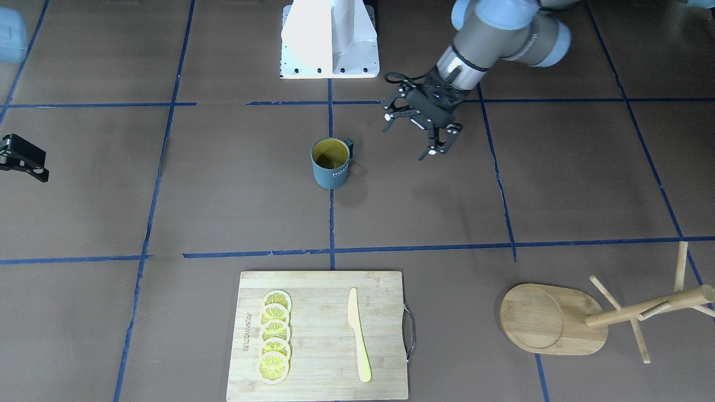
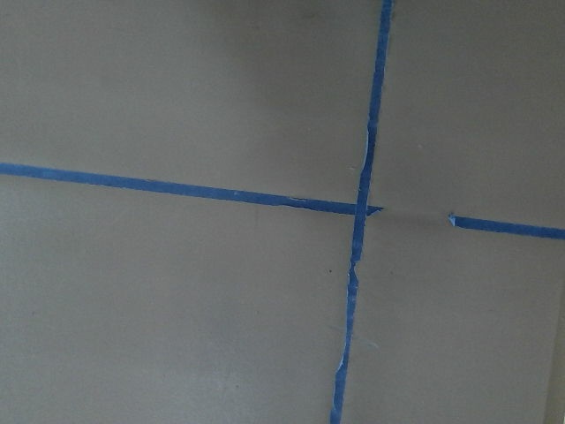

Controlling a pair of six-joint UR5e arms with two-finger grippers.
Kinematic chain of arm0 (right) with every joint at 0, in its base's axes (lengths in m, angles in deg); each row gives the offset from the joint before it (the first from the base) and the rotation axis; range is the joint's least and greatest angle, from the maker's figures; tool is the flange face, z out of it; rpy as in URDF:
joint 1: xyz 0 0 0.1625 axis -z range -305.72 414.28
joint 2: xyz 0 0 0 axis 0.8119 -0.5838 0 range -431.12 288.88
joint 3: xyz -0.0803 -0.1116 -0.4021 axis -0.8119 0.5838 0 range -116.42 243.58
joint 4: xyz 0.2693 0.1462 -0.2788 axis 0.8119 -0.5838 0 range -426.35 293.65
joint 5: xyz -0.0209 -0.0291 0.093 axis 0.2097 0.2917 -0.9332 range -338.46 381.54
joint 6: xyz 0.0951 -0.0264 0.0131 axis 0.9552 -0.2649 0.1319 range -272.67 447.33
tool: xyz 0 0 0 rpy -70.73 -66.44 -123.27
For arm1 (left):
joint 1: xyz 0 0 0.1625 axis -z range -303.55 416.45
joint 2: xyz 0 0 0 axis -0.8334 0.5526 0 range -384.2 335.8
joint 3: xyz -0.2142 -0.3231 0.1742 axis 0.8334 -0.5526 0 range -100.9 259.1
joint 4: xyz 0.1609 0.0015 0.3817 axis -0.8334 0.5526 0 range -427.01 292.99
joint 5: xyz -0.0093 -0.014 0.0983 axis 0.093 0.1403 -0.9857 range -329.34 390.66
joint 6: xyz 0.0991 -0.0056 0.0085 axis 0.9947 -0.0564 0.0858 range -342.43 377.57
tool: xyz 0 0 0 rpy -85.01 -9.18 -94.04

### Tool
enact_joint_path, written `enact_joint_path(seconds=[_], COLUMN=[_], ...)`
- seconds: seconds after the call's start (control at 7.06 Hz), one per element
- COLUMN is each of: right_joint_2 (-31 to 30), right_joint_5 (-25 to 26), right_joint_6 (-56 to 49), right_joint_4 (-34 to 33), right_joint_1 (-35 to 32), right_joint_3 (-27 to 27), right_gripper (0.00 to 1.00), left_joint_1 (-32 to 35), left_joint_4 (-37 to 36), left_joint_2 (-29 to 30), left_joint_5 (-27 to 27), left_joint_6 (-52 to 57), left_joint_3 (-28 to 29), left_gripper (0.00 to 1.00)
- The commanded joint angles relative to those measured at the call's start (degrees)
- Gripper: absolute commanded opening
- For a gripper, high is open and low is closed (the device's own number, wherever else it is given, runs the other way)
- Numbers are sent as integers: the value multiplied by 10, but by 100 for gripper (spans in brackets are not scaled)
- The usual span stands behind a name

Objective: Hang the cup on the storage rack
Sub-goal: 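Move the left gripper to the mug and grasp its rim while the right arm withdraws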

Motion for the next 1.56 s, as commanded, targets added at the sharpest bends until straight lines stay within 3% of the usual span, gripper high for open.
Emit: enact_joint_path(seconds=[0.0,0.14,0.28,1.13,1.27,1.42], right_joint_2=[-9,-10,-11,-11,-11,-11], right_joint_5=[-4,-4,-3,-2,-2,-3], right_joint_6=[-8,-6,-5,-1,-1,-1], right_joint_4=[0,1,1,0,0,0], right_joint_1=[-5,-5,-5,-5,-5,-5], right_joint_3=[2,1,2,2,2,2], right_gripper=[100,100,100,100,100,100], left_joint_1=[-53,-104,-112,-113,-113,-113], left_joint_4=[1,2,6,7,6,7], left_joint_2=[7,16,45,70,70,72], left_joint_5=[-62,-111,-144,-146,-146,-146], left_joint_6=[2,2,2,3,3,3], left_joint_3=[14,35,71,94,95,95], left_gripper=[98,98,98,91,74,65])
